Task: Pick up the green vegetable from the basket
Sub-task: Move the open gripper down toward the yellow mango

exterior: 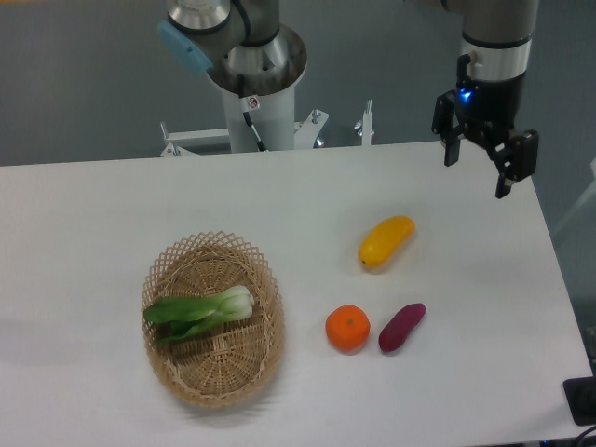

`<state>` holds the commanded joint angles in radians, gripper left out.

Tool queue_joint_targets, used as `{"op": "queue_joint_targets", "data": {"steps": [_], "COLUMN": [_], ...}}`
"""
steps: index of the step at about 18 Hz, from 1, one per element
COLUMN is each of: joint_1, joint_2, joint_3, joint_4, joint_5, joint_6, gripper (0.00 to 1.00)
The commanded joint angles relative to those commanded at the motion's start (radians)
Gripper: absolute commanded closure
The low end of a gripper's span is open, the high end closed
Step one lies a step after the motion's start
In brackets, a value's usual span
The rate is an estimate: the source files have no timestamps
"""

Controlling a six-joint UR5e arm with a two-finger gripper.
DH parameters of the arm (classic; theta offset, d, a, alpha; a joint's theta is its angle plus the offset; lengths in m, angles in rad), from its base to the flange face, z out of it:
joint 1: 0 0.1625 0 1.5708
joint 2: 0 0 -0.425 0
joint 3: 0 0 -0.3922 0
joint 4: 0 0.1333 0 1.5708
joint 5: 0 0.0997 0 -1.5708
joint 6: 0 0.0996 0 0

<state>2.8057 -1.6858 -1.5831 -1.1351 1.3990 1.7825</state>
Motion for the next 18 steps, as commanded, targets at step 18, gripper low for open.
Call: {"op": "queue_joint_targets", "data": {"steps": [18], "joint_1": [-0.110], "joint_2": [0.037], "joint_3": [-0.183], "joint_4": [0.207], "joint_5": [-0.034], "joint_6": [-0.383], "gripper": [0.00]}}
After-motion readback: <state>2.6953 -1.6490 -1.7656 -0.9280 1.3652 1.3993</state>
